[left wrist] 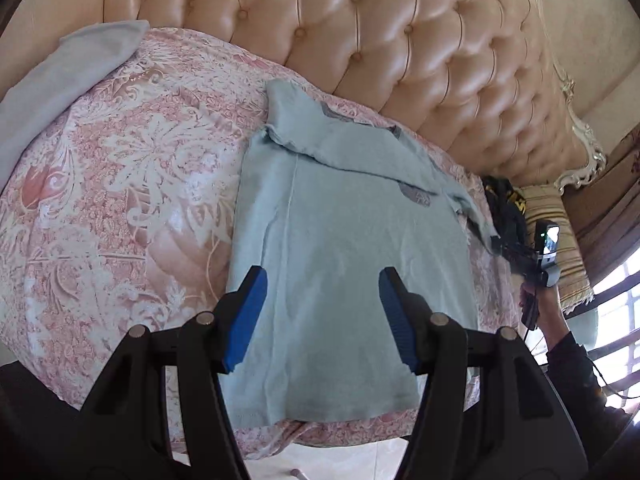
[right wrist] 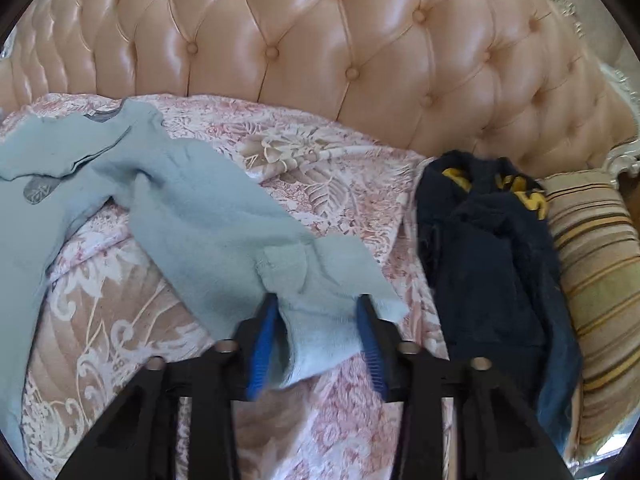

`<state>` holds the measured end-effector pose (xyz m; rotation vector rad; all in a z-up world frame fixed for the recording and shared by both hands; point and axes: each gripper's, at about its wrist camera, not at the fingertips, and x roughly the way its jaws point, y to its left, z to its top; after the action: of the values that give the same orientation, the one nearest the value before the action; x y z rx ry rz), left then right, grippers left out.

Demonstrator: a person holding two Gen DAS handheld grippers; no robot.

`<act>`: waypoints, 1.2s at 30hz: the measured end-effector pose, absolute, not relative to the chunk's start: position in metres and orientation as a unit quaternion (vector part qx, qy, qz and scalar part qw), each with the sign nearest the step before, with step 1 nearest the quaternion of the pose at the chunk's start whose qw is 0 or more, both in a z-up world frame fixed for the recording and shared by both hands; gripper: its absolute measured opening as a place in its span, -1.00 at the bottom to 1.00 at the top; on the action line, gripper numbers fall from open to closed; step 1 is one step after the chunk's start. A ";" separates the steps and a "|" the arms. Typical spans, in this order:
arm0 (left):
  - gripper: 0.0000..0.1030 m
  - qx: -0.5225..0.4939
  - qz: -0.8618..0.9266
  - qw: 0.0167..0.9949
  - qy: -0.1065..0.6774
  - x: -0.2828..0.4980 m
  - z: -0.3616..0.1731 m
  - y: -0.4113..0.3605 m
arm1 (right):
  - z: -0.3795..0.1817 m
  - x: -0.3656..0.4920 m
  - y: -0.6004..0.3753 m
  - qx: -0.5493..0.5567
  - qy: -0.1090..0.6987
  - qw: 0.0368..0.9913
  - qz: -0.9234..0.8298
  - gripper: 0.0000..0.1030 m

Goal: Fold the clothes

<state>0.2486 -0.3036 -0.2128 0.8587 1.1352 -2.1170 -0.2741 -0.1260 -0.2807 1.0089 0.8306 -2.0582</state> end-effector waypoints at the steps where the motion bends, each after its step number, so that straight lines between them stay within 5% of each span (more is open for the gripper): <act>1: 0.19 0.319 -0.795 0.290 0.427 0.251 -0.213 -0.304 | -0.280 -0.277 -0.129 0.392 0.323 0.346 -0.788 -0.60; 7: 0.19 0.311 -0.792 0.285 0.441 0.244 -0.218 -0.309 | -0.280 -0.288 -0.140 0.406 0.353 0.349 -0.767 -0.71; 11: 0.19 0.307 -0.787 0.282 0.455 0.244 -0.222 -0.312 | -0.282 -0.293 -0.143 0.420 0.354 0.358 -0.755 -0.45; 26: 0.19 0.297 -0.769 0.292 0.486 0.259 -0.232 -0.318 | -0.291 -0.291 -0.170 0.425 0.416 0.371 -0.713 -0.45; 28: 0.19 0.292 -0.768 0.292 0.490 0.262 -0.229 -0.319 | -0.282 -0.296 -0.164 0.430 0.385 0.363 -0.731 -0.94; 36: 0.19 0.275 -0.785 0.273 0.484 0.266 -0.200 -0.308 | -0.206 -0.338 -0.045 0.448 -0.105 0.315 -0.830 -0.91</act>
<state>0.2661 -0.3082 -0.2005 0.7395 1.3031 -2.1118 -0.3383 -0.0450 -0.2061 1.1805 -0.2764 -2.1872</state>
